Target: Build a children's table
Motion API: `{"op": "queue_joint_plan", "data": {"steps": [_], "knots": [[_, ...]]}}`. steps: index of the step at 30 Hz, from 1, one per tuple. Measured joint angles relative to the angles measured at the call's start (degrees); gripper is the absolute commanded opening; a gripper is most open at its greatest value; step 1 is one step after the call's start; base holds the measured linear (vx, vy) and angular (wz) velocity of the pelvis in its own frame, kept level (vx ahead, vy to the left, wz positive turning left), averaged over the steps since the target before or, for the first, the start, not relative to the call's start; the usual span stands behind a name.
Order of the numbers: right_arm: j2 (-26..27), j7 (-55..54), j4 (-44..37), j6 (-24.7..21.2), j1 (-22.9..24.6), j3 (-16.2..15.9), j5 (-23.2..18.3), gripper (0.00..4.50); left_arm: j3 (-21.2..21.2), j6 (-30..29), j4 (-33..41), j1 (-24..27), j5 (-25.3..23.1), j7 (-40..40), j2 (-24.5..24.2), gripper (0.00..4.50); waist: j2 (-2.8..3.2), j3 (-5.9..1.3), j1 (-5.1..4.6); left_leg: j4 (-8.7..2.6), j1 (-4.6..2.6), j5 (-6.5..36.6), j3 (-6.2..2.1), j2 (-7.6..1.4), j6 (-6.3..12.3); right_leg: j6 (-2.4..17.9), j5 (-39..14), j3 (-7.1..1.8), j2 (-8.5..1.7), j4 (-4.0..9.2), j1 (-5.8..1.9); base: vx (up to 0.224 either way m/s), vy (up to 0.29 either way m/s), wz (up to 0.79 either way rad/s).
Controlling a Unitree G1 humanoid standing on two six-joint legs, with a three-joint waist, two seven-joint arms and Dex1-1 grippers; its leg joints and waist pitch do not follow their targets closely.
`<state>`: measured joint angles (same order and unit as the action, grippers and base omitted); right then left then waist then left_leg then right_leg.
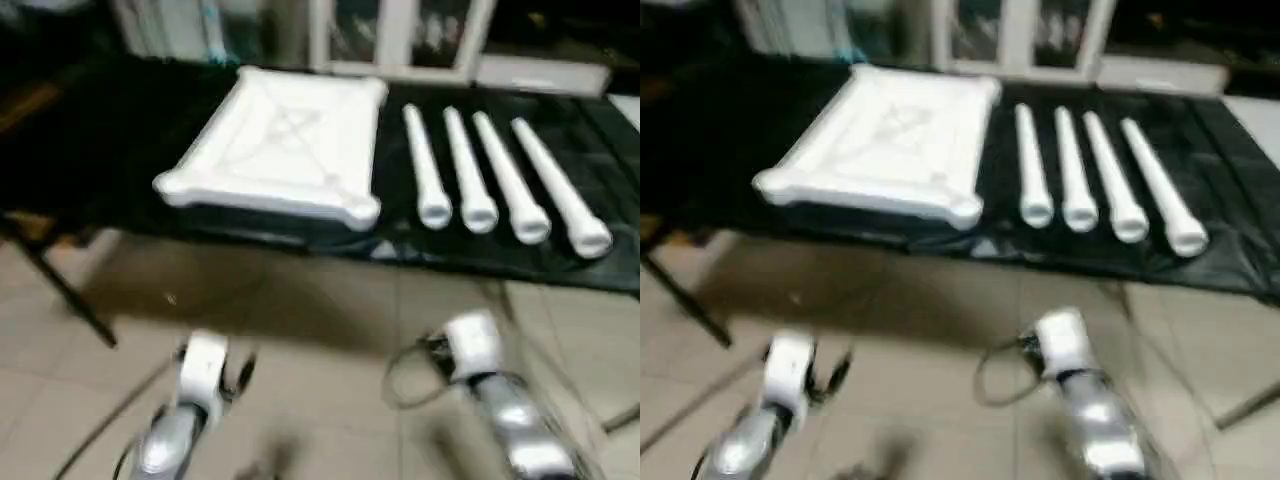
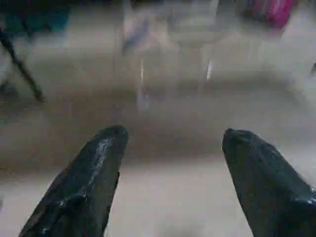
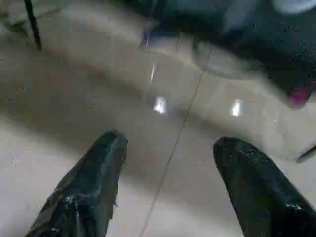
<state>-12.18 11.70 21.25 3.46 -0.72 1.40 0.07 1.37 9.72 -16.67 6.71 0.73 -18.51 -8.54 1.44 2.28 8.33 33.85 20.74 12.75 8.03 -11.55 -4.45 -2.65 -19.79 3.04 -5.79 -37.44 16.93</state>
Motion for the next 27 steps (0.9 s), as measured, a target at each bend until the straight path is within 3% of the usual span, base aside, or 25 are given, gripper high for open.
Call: {"op": "queue_joint_plan", "data": {"steps": [1,2,5,6,9,13,18,22,27], "knots": [[0.0,0.2,-2.5,-0.6,0.6,0.0,-0.4,3.2,0.1,-0.6,1.2,0.6,0.4,-0.4,0.0,3.55,-0.11,0.01,-0.38,-0.67,-0.36,-0.1,0.6,-0.11,-0.15,0.1,0.5,-0.25,0.02,0.6,-0.08,-0.062,0.012,-0.03],[0.2,0.1,-9.1,-3.0,2.8,0.0,-1.5,3.2,0.3,-2.6,6.0,2.3,0.9,-0.5,-0.1,3.55,-0.15,0.06,-0.75,-0.85,-0.23,-0.5,0.78,-0.14,-0.51,-0.1,0.9,-0.53,0.12,0.7,-0.03,-0.056,0.023,-0.15],[1.3,-0.5,-25.3,-8.6,5.7,0.4,-5.8,3.2,0.7,-6.1,17.5,5.8,1.8,0.4,-0.2,3.55,-0.59,0.3,-2.1,-1.07,0.35,-2.0,0.61,-0.42,-0.58,0.1,2.0,-0.71,0.62,1.27,0.53,-0.019,0.008,-0.05],[2.7,-1.9,-32.2,-12.2,4.9,0.9,-8.2,3.2,0.6,-8.5,21.7,5.3,1.5,2.7,0.4,3.55,-0.8,0.35,-2.62,-1.07,0.65,-2.4,0.64,-0.37,-0.59,-0.1,2.3,-0.92,0.62,1.34,0.92,0.0,0.0,0.0],[4.6,-4.2,-39.5,-16.2,-1.3,0.9,-10.8,3.2,-0.8,-11.6,27.3,-1.5,-0.4,7.2,2.2,3.55,-1.18,0.12,-3.4,-1.06,1.09,-2.7,0.72,-0.31,-0.29,-0.4,3.0,-1.0,0.61,1.83,1.25,0.0,0.0,0.0],[4.8,-6.4,-39.8,-23.3,-7.4,1.7,-11.0,3.59,-4.0,-19.2,31.0,-6.6,2.9,10.4,4.2,3.89,-1.82,-0.26,-3.55,-1.0,1.39,-2.8,0.88,-0.26,-0.23,-1.1,3.6,-1.24,0.61,2.24,1.4,0.0,0.0,0.0],[4.7,-7.9,-38.4,-26.2,-10.8,2.8,-11.4,3.98,-6.1,-24.8,34.3,-7.5,5.1,12.7,4.5,4.3,-2.18,-0.3,-3.2,-0.6,2.5,-3.2,0.94,-0.2,-0.05,-1.4,3.9,-1.49,0.66,2.12,2.42,0.0,0.0,0.0],[4.1,-8.2,-38.3,-27.2,-12.2,3.1,-11.4,4.36,-6.2,-28.1,38.6,-6.6,4.0,12.7,3.5,4.5,-2.56,-0.32,-3.04,-0.52,2.56,-3.2,0.96,-0.22,-0.14,-1.5,3.9,-1.51,0.65,2.08,2.49,0.0,0.0,0.0],[4.6,-7.4,-38.1,-29.8,-12.2,2.7,-11.7,4.48,-6.5,-31.0,40.6,-4.8,2.3,13.2,1.5,4.5,-3.24,-0.26,-2.94,-0.51,2.48,-3.2,1.0,-0.25,-0.01,-1.4,4.2,-1.58,0.64,1.99,2.51,0.0,0.0,0.0]]}}
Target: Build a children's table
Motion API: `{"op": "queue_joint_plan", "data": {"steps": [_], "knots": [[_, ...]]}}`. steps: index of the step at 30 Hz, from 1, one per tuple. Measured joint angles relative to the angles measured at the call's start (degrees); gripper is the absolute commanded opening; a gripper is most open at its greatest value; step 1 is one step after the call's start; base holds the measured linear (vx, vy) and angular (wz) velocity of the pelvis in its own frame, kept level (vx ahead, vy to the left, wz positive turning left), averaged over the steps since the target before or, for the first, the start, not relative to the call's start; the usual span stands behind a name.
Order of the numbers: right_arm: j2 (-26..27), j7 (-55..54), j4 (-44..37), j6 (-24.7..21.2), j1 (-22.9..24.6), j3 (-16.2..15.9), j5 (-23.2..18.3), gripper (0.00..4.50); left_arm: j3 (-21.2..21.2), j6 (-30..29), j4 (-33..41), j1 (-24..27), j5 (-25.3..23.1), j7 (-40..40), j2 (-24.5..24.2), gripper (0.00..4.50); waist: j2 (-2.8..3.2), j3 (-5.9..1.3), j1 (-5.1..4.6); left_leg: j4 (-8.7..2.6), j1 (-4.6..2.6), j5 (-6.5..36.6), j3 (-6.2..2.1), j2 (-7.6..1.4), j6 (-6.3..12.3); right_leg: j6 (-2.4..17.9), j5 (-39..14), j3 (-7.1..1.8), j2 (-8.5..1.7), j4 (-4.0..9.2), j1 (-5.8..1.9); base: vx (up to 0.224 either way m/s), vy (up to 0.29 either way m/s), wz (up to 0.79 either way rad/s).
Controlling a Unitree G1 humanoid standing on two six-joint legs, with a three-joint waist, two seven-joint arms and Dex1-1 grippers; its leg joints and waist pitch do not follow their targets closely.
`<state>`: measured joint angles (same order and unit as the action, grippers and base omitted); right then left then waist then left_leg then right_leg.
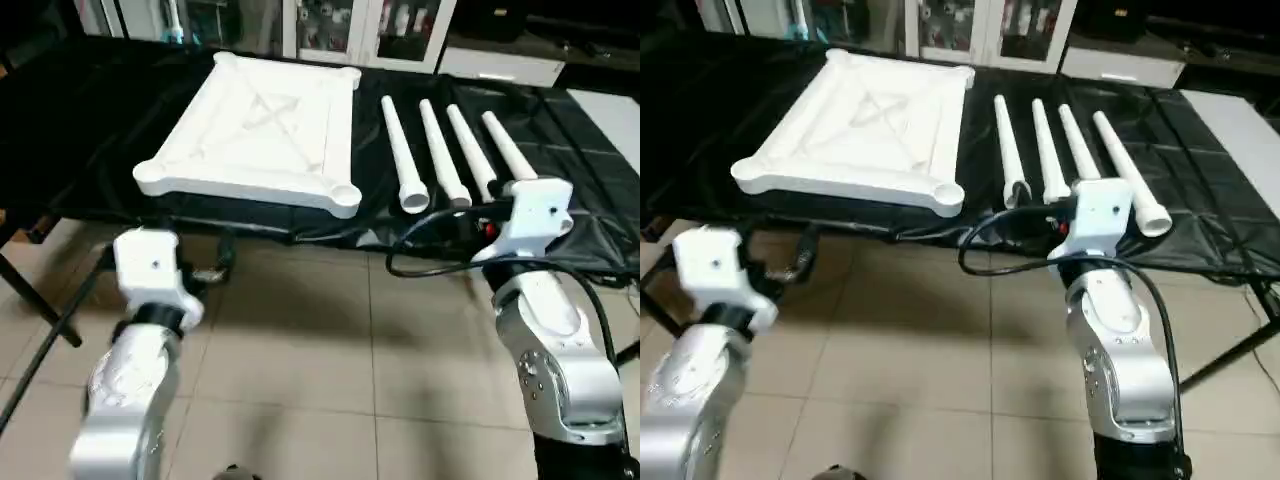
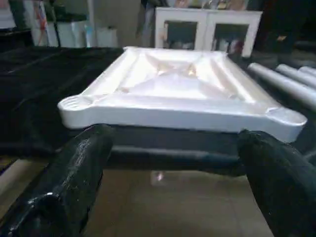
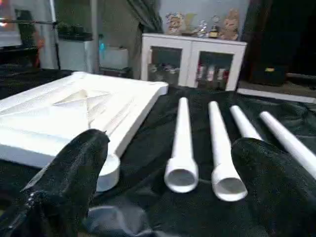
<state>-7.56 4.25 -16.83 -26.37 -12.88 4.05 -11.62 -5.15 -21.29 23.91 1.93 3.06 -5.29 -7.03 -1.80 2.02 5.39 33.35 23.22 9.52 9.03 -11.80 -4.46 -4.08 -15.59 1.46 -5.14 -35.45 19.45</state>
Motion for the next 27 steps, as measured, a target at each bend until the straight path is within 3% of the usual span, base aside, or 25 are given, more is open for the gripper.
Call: {"op": "queue_joint_plan", "data": {"steps": [5,8,12,15,17,19,22,27], "knots": [[-0.5,1.0,2.2,-0.6,-1.3,-0.2,-0.3,4.48,1.2,-2.8,-1.1,-5.1,-2.2,1.1,-0.9,4.5,-0.16,0.05,0.48,0.15,-0.05,-0.2,0.26,0.02,0.22,0.0,0.6,-0.42,0.0,0.04,0.23,-0.025,0.007,-0.02],[-1.3,1.4,3.8,-1.1,-2.8,0.6,-1.4,4.48,2.7,-3.3,-3.1,-7.7,-3.5,2.0,-0.3,4.5,-0.17,0.05,0.15,0.24,-0.06,-0.2,0.67,0.04,0.22,0.0,1.1,-0.78,-0.04,0.13,0.35,-0.057,0.022,-0.07],[-1.2,-0.2,3.8,-2.7,-4.5,0.4,0.3,4.48,3.3,-3.0,-6.3,-10.2,-3.7,1.8,-0.7,4.5,0.38,0.28,-0.61,0.27,-0.45,-0.2,0.75,0.05,0.26,-0.3,1.2,-0.79,-0.13,0.43,0.45,-0.056,0.016,-0.04],[-0.8,-0.5,3.7,-3.0,-4.4,-0.3,0.9,4.48,3.0,-3.7,-6.2,-10.2,-3.8,1.9,-0.6,4.5,0.45,0.33,-1.21,0.1,-1.23,-0.1,0.71,0.03,0.51,-0.2,1.2,-0.62,-0.11,0.67,-0.02,0.0,0.0,0.0],[-1.1,-0.5,3.3,-2.1,-3.3,-1.7,2.1,4.48,2.7,-4.2,-5.4,-9.2,-3.9,2.0,-0.7,4.5,0.57,0.39,-1.93,-0.48,-2.18,0.0,0.76,0.06,0.6,-0.2,1.2,-0.58,-0.06,1.36,-0.96,0.0,0.0,0.0],[-1.4,-0.7,3.5,-1.9,-2.4,-2.4,3.2,4.48,2.6,-4.8,-4.9,-8.7,-3.9,2.0,-0.9,4.5,0.8,0.46,-2.21,-0.71,-2.56,0.0,0.73,0.04,0.63,-0.2,1.2,-0.56,-0.04,1.96,-1.51,0.029,0.002,-0.02],[-0.9,-2.1,3.6,-1.9,-2.4,-1.3,3.2,4.48,2.2,-5.6,-3.9,-8.4,-3.3,1.9,-0.8,4.5,1.29,0.33,-2.44,-0.94,-2.54,0.2,0.81,0.13,0.79,0.3,1.3,-0.59,-0.06,2.41,-1.96,0.075,0.009,-0.03],[-0.4,-2.7,3.6,-2.4,-2.4,-0.1,3.2,4.48,2.1,-6.2,-3.5,-9.2,-2.8,2.1,0.4,4.5,1.25,0.21,-2.17,-0.95,-2.62,0.8,0.8,0.2,1.07,0.5,0.5,-0.37,0.0,2.41,-2.34,0.087,-0.002,0.03]]}}
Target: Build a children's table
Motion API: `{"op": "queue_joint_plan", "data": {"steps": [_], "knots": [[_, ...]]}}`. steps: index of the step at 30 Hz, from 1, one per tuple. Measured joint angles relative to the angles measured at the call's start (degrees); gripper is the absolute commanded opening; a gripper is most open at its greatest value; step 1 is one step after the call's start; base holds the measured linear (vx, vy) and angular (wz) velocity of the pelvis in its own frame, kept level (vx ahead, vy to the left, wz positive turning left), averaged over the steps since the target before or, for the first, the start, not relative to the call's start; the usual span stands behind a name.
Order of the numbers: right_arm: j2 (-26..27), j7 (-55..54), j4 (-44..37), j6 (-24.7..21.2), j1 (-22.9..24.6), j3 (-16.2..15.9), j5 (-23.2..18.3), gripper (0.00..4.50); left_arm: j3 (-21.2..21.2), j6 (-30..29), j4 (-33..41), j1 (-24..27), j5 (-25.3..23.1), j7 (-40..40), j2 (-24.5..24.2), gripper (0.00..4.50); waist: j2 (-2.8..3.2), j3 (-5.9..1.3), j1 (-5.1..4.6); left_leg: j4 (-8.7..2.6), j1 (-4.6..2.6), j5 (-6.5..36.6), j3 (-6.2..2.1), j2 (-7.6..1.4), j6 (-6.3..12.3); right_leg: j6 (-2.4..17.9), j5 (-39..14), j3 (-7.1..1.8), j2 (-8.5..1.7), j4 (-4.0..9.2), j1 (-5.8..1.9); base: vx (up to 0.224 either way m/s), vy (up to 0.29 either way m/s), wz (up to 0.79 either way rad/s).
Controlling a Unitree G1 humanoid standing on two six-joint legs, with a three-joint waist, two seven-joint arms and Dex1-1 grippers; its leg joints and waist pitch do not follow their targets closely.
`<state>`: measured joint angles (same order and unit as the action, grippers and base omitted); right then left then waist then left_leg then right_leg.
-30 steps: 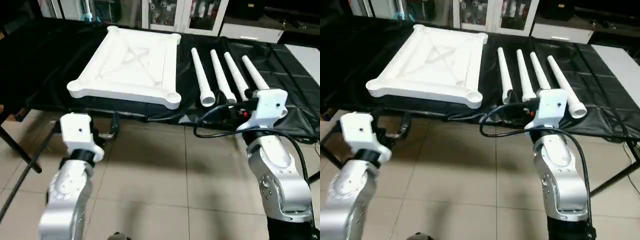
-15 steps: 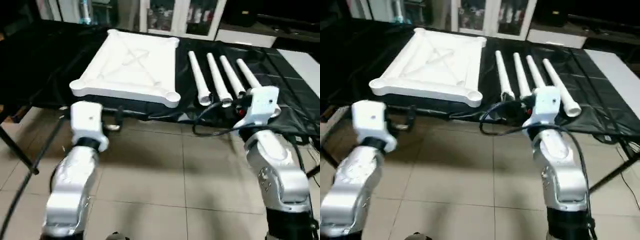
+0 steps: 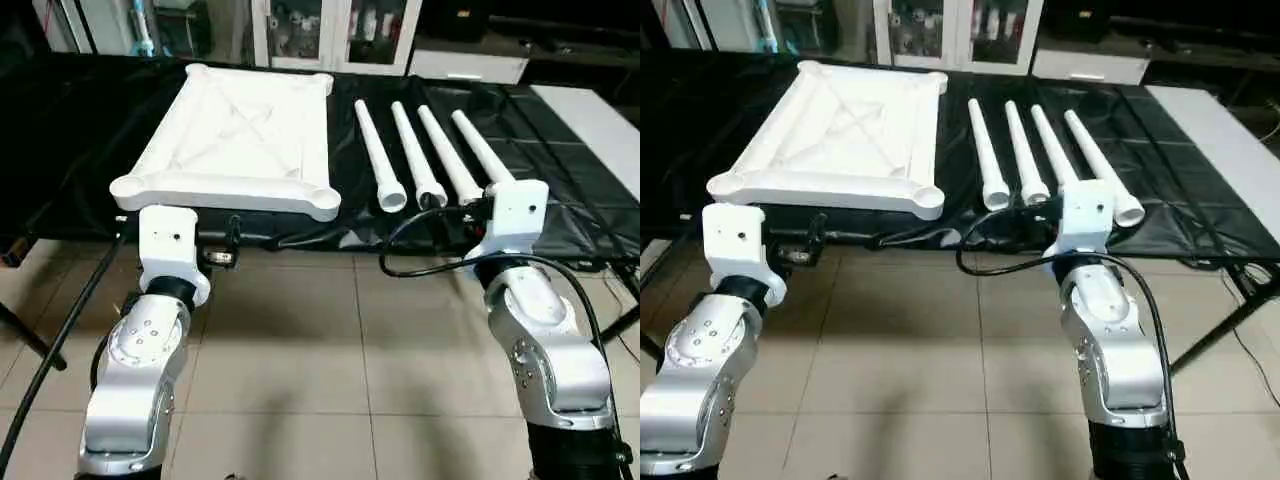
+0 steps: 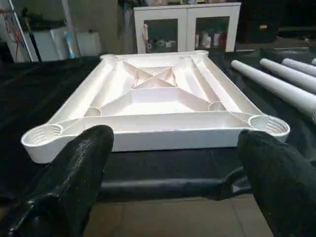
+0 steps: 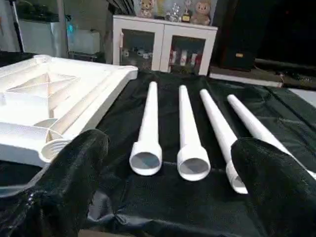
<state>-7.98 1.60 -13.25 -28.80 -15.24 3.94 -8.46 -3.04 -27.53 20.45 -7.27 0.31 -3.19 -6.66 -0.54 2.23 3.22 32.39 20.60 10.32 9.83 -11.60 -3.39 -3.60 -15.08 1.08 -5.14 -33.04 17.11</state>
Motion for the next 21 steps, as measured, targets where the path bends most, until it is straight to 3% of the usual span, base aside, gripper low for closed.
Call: {"op": "queue_joint_plan", "data": {"steps": [4,8,9,11,12,13,14,15,16,17,18,19,20,21], "knots": [[-0.6,1.1,0.0,-0.4,0.1,-0.4,0.0,4.48,0.3,0.0,-0.3,-2.1,-0.3,0.9,0.5,4.5,-0.25,-0.1,0.32,0.03,-0.29,0.6,-0.02,0.25,-0.02,-0.1,-0.8,0.14,0.12,0.05,-0.51,0.068,0.005,0.03],[-1.1,2.3,0.0,-0.3,0.1,-1.6,0.1,4.48,0.5,-0.1,-0.5,-2.9,-0.6,1.6,0.5,4.5,-0.34,-0.14,0.28,0.26,-1.15,1.6,-0.17,0.44,-0.08,-0.7,-1.6,0.14,0.0,0.04,-1.59,0.065,0.001,0.06],[-1.3,2.3,0.0,-0.3,0.2,-1.3,0.1,4.48,0.8,-0.3,-0.7,-3.6,-0.6,1.7,0.7,4.5,0.04,-0.23,0.28,1.19,0.12,2.0,-1.4,0.67,0.82,-1.0,-1.7,1.58,-0.24,0.75,-2.39,0.051,0.005,0.11],[-1.1,2.0,0.1,-0.3,0.2,-0.7,0.1,4.48,1.0,-0.4,-0.7,-4.4,-0.6,1.6,0.8,4.5,0.73,-0.39,0.1,2.28,1.36,2.7,-3.52,0.89,1.94,-1.2,-1.7,4.01,-0.22,2.33,-3.8,0.074,0.017,0.48],[-0.7,1.7,0.1,-0.3,0.1,-0.3,0.1,4.48,0.8,-0.8,-0.7,-4.4,-0.6,1.5,0.2,4.5,1.01,-0.44,0.01,2.52,1.35,2.9,-4.88,1.63,2.32,-1.5,-1.8,5.42,-0.4,3.07,-4.78,0.095,0.018,0.6],[-0.3,1.4,0.0,-0.3,0.0,-0.3,0.1,4.48,0.5,-1.1,-0.8,-4.4,-0.6,1.4,-0.2,4.5,1.08,-0.4,-0.2,2.66,1.33,3.0,-5.9,2.29,2.51,-1.7,-2.2,5.82,-0.8,2.95,-5.33,0.13,0.014,0.65],[0.7,1.4,0.1,-0.6,-0.6,-0.7,0.0,4.48,0.1,-1.3,-0.8,-4.1,-0.7,1.3,-0.9,4.5,1.07,-0.45,-0.23,2.6,0.8,3.3,-6.19,2.54,2.21,-0.5,-3.3,5.03,-1.16,-0.77,-3.51,0.106,-0.045,0.26],[1.5,1.5,-0.1,-0.7,-1.3,-1.8,-0.5,4.48,-1.0,-1.7,-0.9,-3.4,-0.7,1.3,-1.7,4.5,1.1,-0.44,-0.46,2.88,0.34,3.5,-6.35,2.85,1.83,0.2,-3.8,4.4,-0.84,-6.3,-1.04,0.106,-0.045,0.26],[1.5,1.5,-0.4,-0.9,-1.0,-2.3,-0.8,4.48,-1.5,-2.3,-1.1,-3.4,-0.8,1.3,-1.9,4.5,1.1,-0.46,-0.52,3.18,-0.4,4.1,-6.39,3.3,2.17,0.3,-4.0,3.79,0.01,-9.41,1.82,0.007,-0.107,-0.05],[1.3,1.5,-0.4,-1.0,-0.9,-2.2,-0.8,4.48,-1.5,-2.4,-1.0,-3.3,-0.7,1.1,-1.7,4.5,0.77,-0.62,-0.62,3.23,-0.97,4.3,-6.0,3.75,1.87,0.3,-3.9,3.62,0.43,-9.93,4.05,-0.008,-0.095,0.0],[1.0,1.5,-0.4,-1.1,-0.9,-2.1,-0.7,4.48,-1.3,-2.5,-0.6,-2.9,-0.6,1.0,-1.4,4.5,-0.28,-0.57,-0.9,3.23,-2.0,4.6,-4.84,4.92,1.44,1.0,-3.0,2.28,0.66,-7.4,5.81,-0.008,-0.095,0.0],[0.7,1.5,-0.6,-1.1,-0.5,-1.9,-0.7,4.48,-1.0,-2.6,-0.4,-2.3,-0.5,1.0,-1.0,4.5,-0.84,-0.2,-1.05,3.4,-2.84,5.0,-4.29,5.6,1.08,3.6,-0.3,0.93,0.62,-7.59,5.65,0.024,-0.098,0.06],[0.3,1.4,-0.7,-1.2,0.3,-1.4,-0.6,4.48,-0.2,-2.9,-0.5,-1.8,-0.5,1.0,0.0,4.5,-1.08,0.14,-0.6,4.7,-2.91,5.8,-3.47,5.59,2.63,3.7,-1.2,0.41,1.06,-7.28,5.09,0.025,-0.08,0.03],[0.1,1.2,-0.5,-1.6,0.8,-0.3,-0.4,4.48,1.6,-3.1,-0.4,-1.7,-0.1,0.9,0.7,4.5,-0.71,0.28,0.16,8.47,-2.14,7.1,-3.54,5.7,4.85,3.9,-1.3,-0.53,1.73,-6.8,4.27,0.025,-0.08,0.03]]}}
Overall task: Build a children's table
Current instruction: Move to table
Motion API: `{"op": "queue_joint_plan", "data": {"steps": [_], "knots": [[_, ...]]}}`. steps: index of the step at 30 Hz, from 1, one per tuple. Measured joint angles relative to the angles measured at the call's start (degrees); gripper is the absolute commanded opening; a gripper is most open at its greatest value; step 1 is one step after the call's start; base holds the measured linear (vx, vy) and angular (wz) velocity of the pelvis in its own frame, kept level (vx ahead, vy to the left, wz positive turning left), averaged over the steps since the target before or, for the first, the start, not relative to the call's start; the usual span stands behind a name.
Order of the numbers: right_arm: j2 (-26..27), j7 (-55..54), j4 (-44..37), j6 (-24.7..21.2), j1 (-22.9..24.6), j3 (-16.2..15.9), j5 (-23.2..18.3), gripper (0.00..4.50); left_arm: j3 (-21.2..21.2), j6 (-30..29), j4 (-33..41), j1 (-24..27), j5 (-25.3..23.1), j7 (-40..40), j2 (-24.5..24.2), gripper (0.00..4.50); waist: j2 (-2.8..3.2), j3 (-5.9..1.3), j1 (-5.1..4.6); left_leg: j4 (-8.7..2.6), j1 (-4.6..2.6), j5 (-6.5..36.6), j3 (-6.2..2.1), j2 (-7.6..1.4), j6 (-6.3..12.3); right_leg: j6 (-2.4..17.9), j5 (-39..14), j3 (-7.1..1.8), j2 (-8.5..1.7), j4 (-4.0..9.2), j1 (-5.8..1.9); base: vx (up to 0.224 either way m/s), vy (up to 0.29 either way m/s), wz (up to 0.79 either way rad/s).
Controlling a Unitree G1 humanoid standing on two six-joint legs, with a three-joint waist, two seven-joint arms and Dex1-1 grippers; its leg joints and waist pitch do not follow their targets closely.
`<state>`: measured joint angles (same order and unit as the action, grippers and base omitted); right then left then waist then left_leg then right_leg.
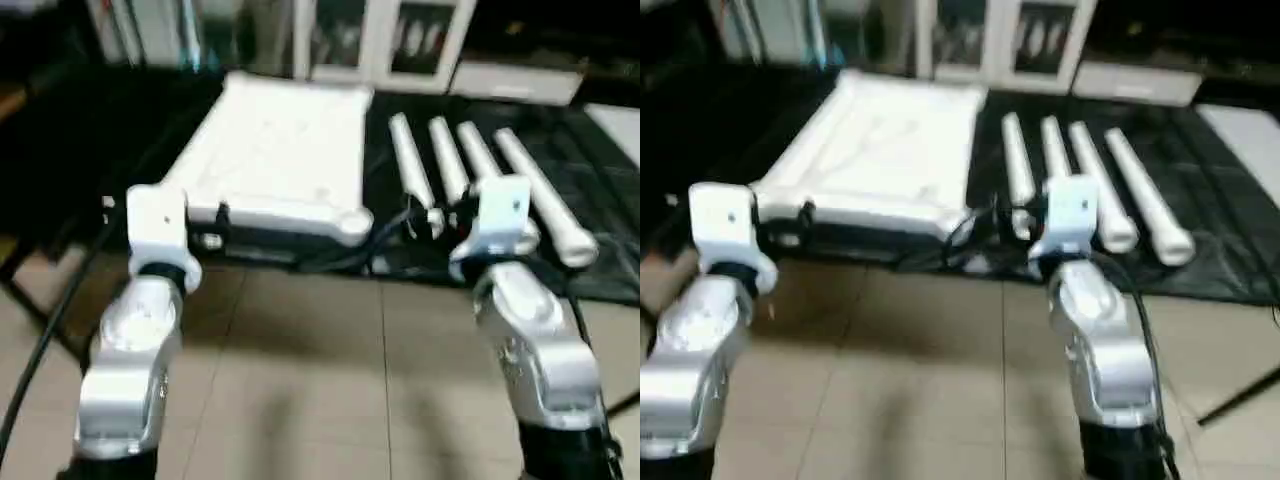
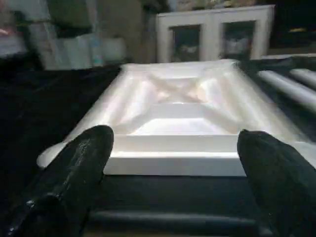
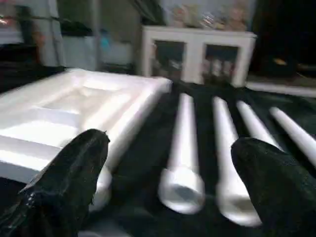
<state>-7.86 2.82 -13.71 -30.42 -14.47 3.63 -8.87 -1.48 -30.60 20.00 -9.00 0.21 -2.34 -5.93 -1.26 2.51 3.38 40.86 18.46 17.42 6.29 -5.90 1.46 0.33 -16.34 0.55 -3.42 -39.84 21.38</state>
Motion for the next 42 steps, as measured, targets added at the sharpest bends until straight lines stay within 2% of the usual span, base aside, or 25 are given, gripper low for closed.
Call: {"op": "queue_joint_plan", "data": {"steps": [2,4,6,10,12,13,14,16,17,18,20,24,26,28,30,31,32,33,34,36,37,39,40,41,42], "knots": [[-0.1,-0.1,-0.1,-0.3,0.2,0.5,0.1,4.48,0.4,0.0,0.0,-0.2,0.1,-0.1,-0.2,4.5,0.3,0.0,0.03,1.87,0.8,0.0,-0.31,0.57,0.04,0.3,0.1,-0.08,0.25,0.9,-1.4,0.056,-0.04,0.07],[0.2,-0.1,-1.5,-0.5,0.2,0.3,0.0,4.48,0.4,-0.1,0.5,-0.5,0.0,-0.2,-0.9,4.5,2.03,0.12,0.46,-2.25,1.0,0.0,-0.7,-0.42,-0.03,0.5,0.1,1.0,1.61,2.27,-3.6,0.054,-0.006,0.12],[1.0,0.1,-1.9,-1.1,0.3,-0.3,-0.1,4.48,0.2,-0.2,0.8,-0.4,0.1,-0.6,-1.3,4.5,3.47,0.12,0.1,-3.35,0.27,-2.8,-0.9,-1.94,-3.4,0.3,-0.2,2.55,2.14,3.0,-4.61,0.074,0.088,0.02],[1.4,0.8,-2.4,-2.9,0.3,-2.3,-1.3,4.48,-0.5,-0.3,0.4,-0.2,0.1,-0.8,-0.9,4.5,2.61,0.06,-2.41,-3.99,-0.53,-2.1,-1.03,-1.35,-2.46,1.7,-1.3,3.36,1.26,-1.46,-2.08,0.098,0.076,0.07],[1.0,0.8,-3.4,-3.7,0.1,-1.4,-1.8,4.48,0.1,-0.3,0.5,-0.1,0.1,-0.6,-0.3,4.5,1.03,-0.3,-3.96,-4.05,-1.03,-1.6,-0.29,-0.2,-2.49,0.3,0.0,3.13,-0.56,0.26,-0.16,0.095,0.024,0.01],[0.8,0.8,-3.5,-4.1,-0.3,-1.0,-1.9,4.48,0.5,-0.4,0.5,-0.1,0.1,-0.6,-0.3,4.5,-0.45,-0.4,-4.32,-3.98,-1.39,-1.3,0.35,0.6,-2.66,-0.5,2.1,2.51,-1.6,1.66,-0.24,0.088,-0.036,0.03],[0.2,0.8,-3.5,-4.3,-0.3,-0.1,-2.0,4.48,1.0,-0.5,0.4,0.2,0.1,-0.6,0.1,4.5,-0.66,-0.36,-4.37,-3.84,-1.5,-0.7,0.52,0.7,-2.04,-0.9,1.9,2.12,-1.52,1.46,-0.9,0.09,-0.062,0.03],[-0.6,0.7,-3.0,-4.5,-0.3,2.4,-2.0,4.48,3.8,-0.5,0.5,0.2,0.2,-0.8,1.1,4.5,-0.17,-0.41,-3.25,0.38,-0.1,1.0,-0.08,0.79,0.84,-0.5,1.8,1.47,-0.94,2.8,-1.91,0.097,-0.048,0.0],[-0.7,0.7,-2.8,-4.6,-0.5,2.7,-2.0,4.48,3.7,-0.5,0.6,0.3,0.2,-0.8,0.9,4.5,-0.46,-0.27,-2.33,1.1,0.06,1.0,-0.14,0.86,0.5,-0.5,1.8,-0.85,0.4,3.07,-2.38,0.112,-0.02,-0.28],[-0.7,0.8,-2.8,-4.6,-1.0,2.7,-2.0,4.48,3.3,-0.5,0.6,0.1,0.2,-0.7,0.5,4.5,0.01,-0.18,-1.31,0.18,0.37,0.3,-0.75,0.49,-0.89,-0.2,1.7,-2.91,2.23,3.32,-3.02,0.112,-0.02,-0.28],[-0.2,0.9,-2.5,-4.5,-2.1,2.2,-2.0,4.48,2.2,-0.3,0.7,-0.2,0.1,-0.7,-0.3,4.5,2.26,-0.19,-0.52,-2.9,-0.68,-1.6,-0.61,-1.46,-4.33,-0.5,1.2,-3.53,4.51,3.25,-3.3,0.076,0.048,-0.47],[0.7,1.5,-1.9,-4.6,-2.2,-1.5,-2.4,4.48,-1.3,-0.3,-0.1,-0.5,-0.1,-0.5,-1.8,4.5,0.1,-0.16,-2.79,-4.32,-2.37,-0.3,0.43,-1.32,-3.39,0.8,-0.5,2.13,0.14,-0.16,-0.98,0.105,0.044,-0.32],[0.6,1.8,-1.9,-4.6,-2.3,-1.5,-2.4,4.48,-1.2,0.0,-0.1,-0.5,-0.1,-0.5,-1.9,4.5,-1.55,-0.82,-4.01,-4.37,-2.58,0.3,0.8,-0.29,-3.22,-0.4,2.0,2.03,-1.82,2.16,-0.23,0.141,-0.023,0.02],[-0.2,2.4,-1.5,-4.6,-1.5,-0.6,-2.3,4.48,0.4,0.1,-0.5,-0.4,0.0,-0.6,-0.9,4.5,-1.56,-0.99,-3.58,-2.09,-1.65,1.8,0.37,0.05,0.98,-0.7,1.2,1.36,-1.41,2.87,-1.72,0.145,-0.036,0.09],[-0.5,2.6,-0.5,-4.6,-1.3,0.2,-2.0,4.48,1.5,0.2,-0.5,-0.3,0.1,-0.6,-0.7,4.5,-1.18,-1.1,-2.16,2.93,2.12,1.9,-0.19,0.15,1.03,-0.5,1.0,1.18,-1.31,4.28,-3.12,0.182,0.02,-0.03],[-0.5,2.7,-0.4,-4.6,-1.3,0.0,-1.9,4.48,1.3,0.2,-0.5,-0.4,0.0,-0.6,-0.9,4.5,-0.83,-1.12,-1.35,1.95,3.39,1.2,-0.55,-0.28,-0.06,-0.5,0.8,1.5,-0.98,4.91,-3.93,0.154,0.013,-0.06],[-0.5,2.8,-0.4,-4.6,-1.6,-0.4,-1.9,4.48,1.0,0.4,-0.5,-0.4,0.0,-0.6,-1.1,4.5,0.11,-1.13,-0.88,-1.44,4.21,0.0,-0.74,-1.4,-0.49,-0.4,0.5,2.29,-0.22,5.29,-4.75,0.155,0.049,0.05],[-0.6,2.9,-0.3,-4.4,-2.1,-1.0,-1.9,4.48,0.7,0.6,-0.5,-0.4,0.0,-0.6,-1.2,4.5,1.87,-1.03,-0.78,-4.14,4.27,-3.9,-0.95,-2.85,-1.61,-0.9,-0.1,3.48,0.98,5.24,-5.58,0.155,0.049,0.05],[0.5,3.2,0.3,-4.3,-2.2,-2.3,-1.9,4.48,0.0,0.6,-0.6,0.3,0.0,-0.6,-1.8,4.5,2.35,-0.55,-0.93,-3.37,3.56,-4.5,-1.37,-3.19,-2.79,0.2,-1.6,3.9,0.88,3.38,-5.6,0.17,0.073,0.0],[1.1,3.9,0.4,-4.3,-2.2,-4.9,-2.1,4.48,-1.7,0.6,-1.1,0.4,-0.2,-0.4,-2.6,4.5,1.6,-0.6,-1.43,-3.19,3.04,-3.5,-1.35,-2.25,-2.33,1.7,-2.7,3.36,0.81,-1.93,-2.97,0.164,0.055,0.03],[1.0,3.9,0.4,-4.3,-2.3,-4.8,-2.1,4.48,-1.8,0.6,-1.1,0.4,-0.2,-0.5,-2.6,4.5,1.48,-0.63,-1.47,-3.23,2.68,-3.2,-1.22,-1.93,-2.21,1.1,-2.5,3.38,0.95,-2.6,-1.9,0.14,0.044,0.13],[0.7,3.9,0.4,-4.1,-2.3,-4.7,-2.0,4.48,-1.8,0.6,-1.2,0.3,-0.2,-0.6,-2.7,4.5,0.83,-0.65,-1.76,-3.27,1.57,-2.5,-0.37,-0.94,-2.02,-1.0,-1.2,3.22,0.53,-2.17,0.74,0.112,0.013,0.02],[0.6,3.9,0.4,-4.0,-2.2,-4.6,-2.0,4.48,-1.7,0.7,-1.1,0.0,-0.2,-0.7,-2.9,4.5,-0.32,-0.49,-1.77,-3.44,0.78,-2.2,0.57,-0.17,-2.15,-0.6,-0.4,2.87,-0.22,0.04,1.25,0.099,-0.028,-0.01],[0.4,4.0,0.4,-3.8,-2.1,-4.5,-2.0,4.48,-1.5,0.8,-1.2,-0.3,-0.2,-0.8,-2.8,4.5,-1.4,-0.41,-1.66,-3.36,0.54,-1.9,1.05,0.4,-2.2,0.0,2.2,2.15,-0.72,0.32,0.93,0.072,-0.076,0.07],[-0.1,3.9,0.5,-3.8,-1.2,-3.7,-1.8,4.48,-0.4,0.8,-1.3,-0.3,0.0,-1.0,-2.4,4.5,-1.08,-0.29,-0.79,-2.35,0.24,-0.6,1.21,0.21,0.05,0.1,1.6,1.74,-0.41,0.95,0.23,0.072,-0.076,0.07]]}}
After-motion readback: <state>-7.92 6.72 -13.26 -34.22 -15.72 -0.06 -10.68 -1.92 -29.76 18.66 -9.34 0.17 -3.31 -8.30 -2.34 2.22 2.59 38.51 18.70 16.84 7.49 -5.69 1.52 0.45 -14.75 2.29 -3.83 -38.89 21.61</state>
